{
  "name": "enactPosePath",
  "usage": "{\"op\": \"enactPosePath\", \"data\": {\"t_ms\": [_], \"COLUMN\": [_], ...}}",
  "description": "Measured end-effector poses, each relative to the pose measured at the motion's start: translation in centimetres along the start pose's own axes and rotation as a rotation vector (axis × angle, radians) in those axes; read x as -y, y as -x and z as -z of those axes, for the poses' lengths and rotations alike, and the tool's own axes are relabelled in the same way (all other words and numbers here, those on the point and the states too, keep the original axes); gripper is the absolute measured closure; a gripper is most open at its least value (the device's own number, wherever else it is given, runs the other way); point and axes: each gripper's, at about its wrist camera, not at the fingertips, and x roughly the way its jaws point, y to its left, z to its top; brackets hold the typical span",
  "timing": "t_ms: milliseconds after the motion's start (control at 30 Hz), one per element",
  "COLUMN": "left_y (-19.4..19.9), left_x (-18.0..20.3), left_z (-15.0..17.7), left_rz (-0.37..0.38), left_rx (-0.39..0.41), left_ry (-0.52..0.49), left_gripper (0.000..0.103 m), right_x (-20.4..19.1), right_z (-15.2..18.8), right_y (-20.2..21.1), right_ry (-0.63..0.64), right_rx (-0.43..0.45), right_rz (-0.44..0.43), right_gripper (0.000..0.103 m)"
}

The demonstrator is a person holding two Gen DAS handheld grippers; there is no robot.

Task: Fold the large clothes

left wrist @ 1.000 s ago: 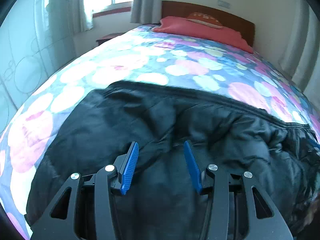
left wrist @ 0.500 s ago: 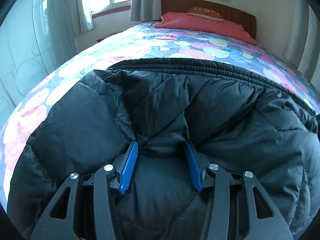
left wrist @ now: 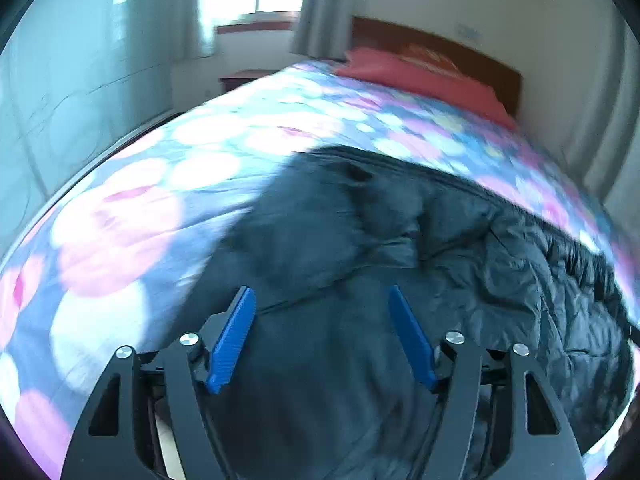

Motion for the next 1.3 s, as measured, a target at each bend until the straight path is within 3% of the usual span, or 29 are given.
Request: {"op": "enactPosePath", "data": {"t_ms": [167,267,400,567,600,633,700,767,833,967,1300], "left_y": [3.0,2.8,1.2,-0.2,-0.4,-0.4,-0.6,-0.2,0.3,1.4,4.7], "left_x": [-5.5,-7.9,-7.8,-7.4,-7.4,-7.3,-6.6,-6.4,-6.2,-6.1,-6.7], "left_z": [3.2,5.4,6.9,5.7,5.7,5.7,5.5,5.5,5.6,5.8,6.9], "left_rz": [-0.038,0.047,0.178,0.178,0.155,0.143,0.134,0.126,0.129,0.14,0.124], "left_rx": [0.004,-0.056,-0.131,-0.135,-0.133,-0.129,-0.128,-0.115,-0.097,-0.074,-0.065], "left_ry": [0.183,0.327,0.402,0.444,0.453,0.446,0.411,0.397,0.383,0.37,0.347], "left_gripper": [0.023,0.023,0.02,0.019,0.027,0.043,0.058,0.069,0.077,0.084,0.086], "right_x": [4.1,5.7,5.6,4.6,4.4,4.2,3.9,3.8,3.7,3.8,4.3], "right_z": [2.8,4.5,5.8,6.5,6.6,6.6,6.6,6.5,6.4,6.5,8.9], "right_y": [2.0,2.3,1.8,0.1,0.0,-0.1,0.0,0.4,1.0,1.9,4.9], "right_ry": [-0.112,-0.192,-0.24,-0.305,-0.311,-0.313,-0.316,-0.317,-0.306,-0.296,-0.29], "right_rx": [-0.034,-0.066,-0.098,-0.14,-0.135,-0.123,-0.112,-0.1,-0.084,-0.067,-0.065], "right_rz": [0.034,-0.01,-0.064,-0.12,-0.111,-0.105,-0.101,-0.112,-0.127,-0.143,-0.165], "right_gripper": [0.023,0.023,0.023,0.023,0.024,0.029,0.04,0.059,0.07,0.078,0.079]}}
